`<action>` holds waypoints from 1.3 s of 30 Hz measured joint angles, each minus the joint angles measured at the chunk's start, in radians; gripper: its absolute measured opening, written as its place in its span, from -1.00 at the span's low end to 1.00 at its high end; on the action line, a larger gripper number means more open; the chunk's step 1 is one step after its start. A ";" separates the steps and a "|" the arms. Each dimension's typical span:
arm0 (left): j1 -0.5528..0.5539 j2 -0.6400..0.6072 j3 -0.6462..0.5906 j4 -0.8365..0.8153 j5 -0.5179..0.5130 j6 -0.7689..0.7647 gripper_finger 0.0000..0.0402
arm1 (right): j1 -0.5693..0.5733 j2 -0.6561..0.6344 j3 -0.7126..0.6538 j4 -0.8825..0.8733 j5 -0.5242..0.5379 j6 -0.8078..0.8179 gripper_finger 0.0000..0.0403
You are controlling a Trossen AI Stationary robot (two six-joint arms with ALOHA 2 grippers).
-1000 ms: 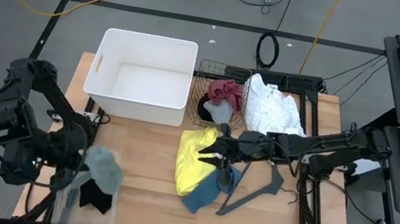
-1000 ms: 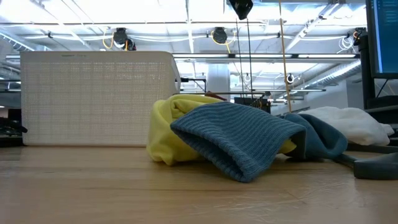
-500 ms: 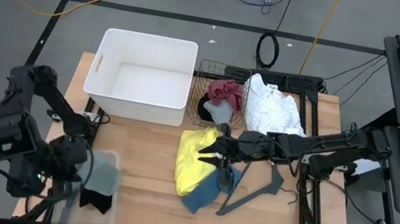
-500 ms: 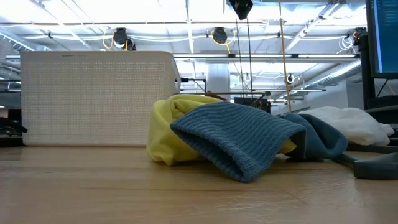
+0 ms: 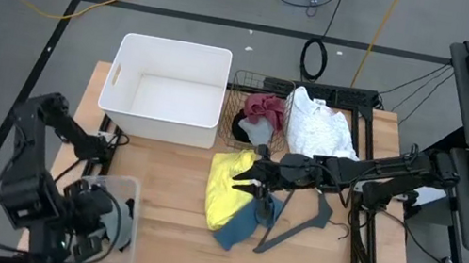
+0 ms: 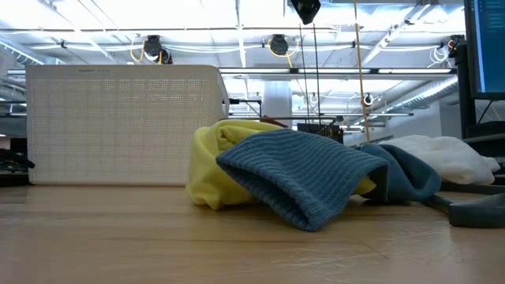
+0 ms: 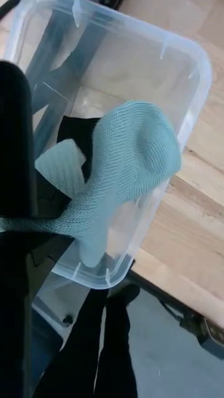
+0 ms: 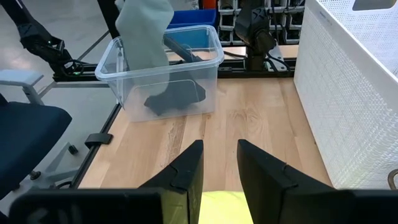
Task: Pick & Place Cloths
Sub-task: Put the gray sock into the transparent bin, then put the blue sock into the transparent bin
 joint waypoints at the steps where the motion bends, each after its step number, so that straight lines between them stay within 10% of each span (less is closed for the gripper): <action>1: 0.000 0.012 0.000 0.000 0.000 -0.004 -1.00 | 0.000 0.000 0.000 0.000 0.000 0.000 -0.56; 18: 0.000 0.112 -0.001 -0.001 0.009 -0.050 -0.86 | 0.002 0.000 0.000 -0.001 -0.034 0.004 -0.56; 32: 0.000 0.106 -0.001 0.000 0.067 -0.063 -0.10 | 0.002 0.000 0.000 -0.112 -0.041 0.001 -0.56; 39: 0.015 0.062 -0.001 0.000 -0.095 -0.075 -0.11 | 0.002 0.000 0.000 -0.255 -0.216 -0.123 -0.56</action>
